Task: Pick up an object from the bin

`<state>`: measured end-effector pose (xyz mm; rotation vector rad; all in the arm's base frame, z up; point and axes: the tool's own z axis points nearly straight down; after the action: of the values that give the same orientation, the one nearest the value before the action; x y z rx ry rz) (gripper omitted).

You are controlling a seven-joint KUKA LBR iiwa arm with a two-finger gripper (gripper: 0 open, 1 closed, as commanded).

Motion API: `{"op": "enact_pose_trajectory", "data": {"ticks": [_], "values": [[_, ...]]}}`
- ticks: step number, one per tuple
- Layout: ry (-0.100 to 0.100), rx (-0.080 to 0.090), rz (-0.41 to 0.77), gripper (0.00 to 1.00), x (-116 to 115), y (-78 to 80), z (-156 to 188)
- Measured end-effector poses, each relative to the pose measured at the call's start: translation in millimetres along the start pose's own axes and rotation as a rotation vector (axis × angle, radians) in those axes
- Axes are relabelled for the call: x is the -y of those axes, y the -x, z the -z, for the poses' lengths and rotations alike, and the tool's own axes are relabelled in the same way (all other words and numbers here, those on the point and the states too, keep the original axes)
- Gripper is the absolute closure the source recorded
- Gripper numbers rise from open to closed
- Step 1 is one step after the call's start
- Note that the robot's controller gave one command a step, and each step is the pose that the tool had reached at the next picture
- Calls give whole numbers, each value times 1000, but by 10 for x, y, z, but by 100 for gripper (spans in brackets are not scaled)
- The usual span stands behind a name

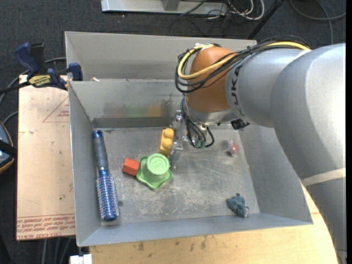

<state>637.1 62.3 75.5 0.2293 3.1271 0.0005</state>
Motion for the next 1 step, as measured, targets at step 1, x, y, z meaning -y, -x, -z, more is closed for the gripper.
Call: {"op": "enact_pose_trajectory", "data": {"ticks": [1], "values": [[4,5,0,100,-18,13,25]]}}
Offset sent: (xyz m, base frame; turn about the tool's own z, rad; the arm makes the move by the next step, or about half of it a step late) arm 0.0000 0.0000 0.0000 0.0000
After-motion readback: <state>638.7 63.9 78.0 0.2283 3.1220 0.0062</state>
